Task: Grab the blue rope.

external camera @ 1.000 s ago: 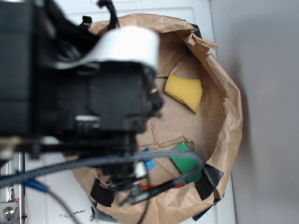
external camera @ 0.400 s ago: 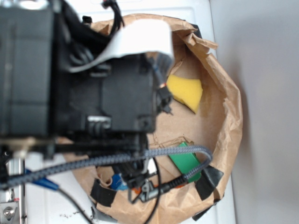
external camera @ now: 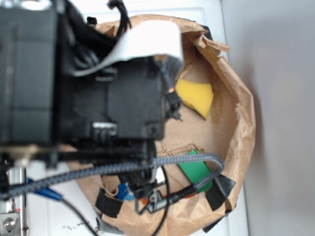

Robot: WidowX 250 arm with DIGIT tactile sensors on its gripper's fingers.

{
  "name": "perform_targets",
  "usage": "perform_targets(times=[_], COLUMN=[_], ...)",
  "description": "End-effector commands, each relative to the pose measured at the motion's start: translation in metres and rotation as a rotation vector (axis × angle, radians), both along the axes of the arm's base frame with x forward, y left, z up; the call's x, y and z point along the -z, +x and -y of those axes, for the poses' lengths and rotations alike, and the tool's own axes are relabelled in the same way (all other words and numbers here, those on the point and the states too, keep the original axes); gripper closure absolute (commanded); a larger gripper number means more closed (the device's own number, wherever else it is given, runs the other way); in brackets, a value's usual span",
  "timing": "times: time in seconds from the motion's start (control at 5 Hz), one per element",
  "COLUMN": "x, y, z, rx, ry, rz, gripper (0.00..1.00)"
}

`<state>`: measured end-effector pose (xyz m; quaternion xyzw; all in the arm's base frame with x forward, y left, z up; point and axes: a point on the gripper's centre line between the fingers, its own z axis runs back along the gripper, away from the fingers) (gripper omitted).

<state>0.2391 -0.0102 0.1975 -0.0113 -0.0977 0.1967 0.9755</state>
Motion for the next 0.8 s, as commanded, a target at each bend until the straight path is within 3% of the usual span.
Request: perform_targets(times=[0.0,0.2,0.6], x=[0.029,0.053,0.097], y=[0.033,0.043,0.047], z=[-0.001,-0.007,-0.027], rx=[-0.324,-0.483,-0.550], ry=[-0.060,-0.036,-0.041], rz=[-0.006,-0.081,-0.134], gripper=[0.00,0.00,0.00])
